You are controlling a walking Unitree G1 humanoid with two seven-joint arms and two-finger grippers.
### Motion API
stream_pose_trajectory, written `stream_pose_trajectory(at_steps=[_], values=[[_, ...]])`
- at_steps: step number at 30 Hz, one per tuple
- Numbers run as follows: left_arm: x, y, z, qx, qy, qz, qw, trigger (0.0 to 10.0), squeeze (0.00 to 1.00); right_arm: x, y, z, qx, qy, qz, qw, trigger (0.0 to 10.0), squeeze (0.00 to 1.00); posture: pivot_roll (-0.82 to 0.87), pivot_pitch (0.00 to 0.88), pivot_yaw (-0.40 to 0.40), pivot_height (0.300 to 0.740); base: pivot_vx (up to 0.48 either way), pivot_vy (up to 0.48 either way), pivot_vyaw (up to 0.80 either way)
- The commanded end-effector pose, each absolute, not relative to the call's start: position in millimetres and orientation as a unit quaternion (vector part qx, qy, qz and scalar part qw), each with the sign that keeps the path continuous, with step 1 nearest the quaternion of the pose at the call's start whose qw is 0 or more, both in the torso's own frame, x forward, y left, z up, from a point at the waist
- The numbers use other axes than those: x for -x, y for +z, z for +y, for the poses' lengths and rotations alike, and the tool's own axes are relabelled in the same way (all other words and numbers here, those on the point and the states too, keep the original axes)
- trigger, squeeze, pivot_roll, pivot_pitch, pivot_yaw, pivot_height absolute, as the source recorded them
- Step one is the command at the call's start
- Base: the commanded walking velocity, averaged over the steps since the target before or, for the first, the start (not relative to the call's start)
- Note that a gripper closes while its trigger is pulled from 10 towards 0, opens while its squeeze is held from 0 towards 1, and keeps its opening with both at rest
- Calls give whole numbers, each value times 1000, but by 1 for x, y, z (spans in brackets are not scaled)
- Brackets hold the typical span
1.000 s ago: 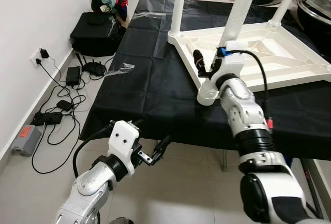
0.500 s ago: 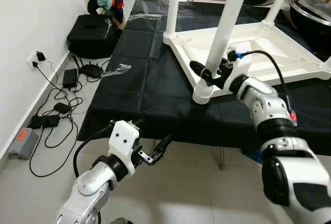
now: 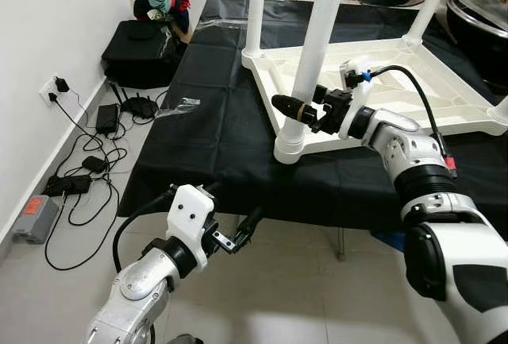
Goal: Building children table
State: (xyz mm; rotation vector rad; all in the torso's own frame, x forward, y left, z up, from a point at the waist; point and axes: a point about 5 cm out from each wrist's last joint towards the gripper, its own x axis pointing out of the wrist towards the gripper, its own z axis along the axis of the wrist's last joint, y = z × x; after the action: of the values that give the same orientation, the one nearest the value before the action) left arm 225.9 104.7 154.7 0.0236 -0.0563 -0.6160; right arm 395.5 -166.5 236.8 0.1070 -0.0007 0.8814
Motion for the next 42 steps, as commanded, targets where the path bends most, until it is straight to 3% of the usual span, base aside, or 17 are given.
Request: stream_pose_trajectory(at_steps=[1, 7, 12, 17, 19, 22, 31, 32, 33, 34, 36, 38, 42], values=[[-223, 153, 104, -14, -303, -24, 953, 10000, 0, -394, 242, -158, -43, 466, -8, 884, 10000, 0, 183, 109, -82, 740, 0, 0, 0], [-223, 153, 103, -12, -308, -25, 951, 10000, 0, -388, 242, -152, -33, 529, -4, 848, 10000, 0, 184, 101, -79, 740, 0, 0, 0], [-223, 153, 103, -11, -310, -25, 950, 10000, 0, -385, 242, -149, -29, 548, -5, 836, 10000, 0, 186, 99, -80, 740, 0, 0, 0], [-221, 153, 100, -7, -319, -24, 947, 10000, 0, -379, 247, -140, -17, 599, -17, 801, 10000, 0, 184, 89, -80, 740, 0, 0, 0], [-221, 153, 100, -7, -319, -24, 947, 10000, 0, -379, 247, -140, -17, 599, -17, 801, 10000, 0, 184, 89, -80, 740, 0, 0, 0], [-219, 152, 98, 0, -330, -21, 944, 10000, 0, -373, 253, -129, -12, 641, -31, 767, 10000, 0, 186, 85, -81, 740, 0, 0, 0], [-220, 152, 98, 0, -331, -22, 943, 10000, 0, -371, 259, -115, -13, 661, -48, 749, 10000, 0, 189, 83, -83, 740, 0, 0, 0], [-220, 152, 97, -1, -331, -23, 944, 10000, 0, -372, 256, -112, -10, 657, -46, 752, 4902, 0, 190, 83, -83, 740, 0, 0, 0], [-220, 152, 97, -1, -331, -23, 944, 10000, 0, -372, 256, -112, -10, 657, -46, 752, 4902, 0, 190, 83, -83, 740, 0, 0, 0], [-221, 153, 97, -2, -329, -24, 944, 10000, 0, -373, 254, -111, -12, 653, -44, 756, 0, 0, 192, 82, -85, 740, 0, 0, 0], [-221, 153, 97, -2, -329, -24, 944, 10000, 0, -373, 254, -111, -12, 653, -44, 756, 0, 0, 192, 82, -85, 740, 0, 0, 0], [-222, 153, 98, -6, -325, -27, 945, 10000, 0, -377, 247, -113, -12, 623, -38, 782, 0, 0, 189, 81, -84, 740, 0, 0, 0], [-223, 153, 99, -7, -325, -27, 945, 10000, 0, -378, 246, -115, -8, 609, -36, 792, 0, 0, 189, 81, -84, 740, 0, 0, 0]])
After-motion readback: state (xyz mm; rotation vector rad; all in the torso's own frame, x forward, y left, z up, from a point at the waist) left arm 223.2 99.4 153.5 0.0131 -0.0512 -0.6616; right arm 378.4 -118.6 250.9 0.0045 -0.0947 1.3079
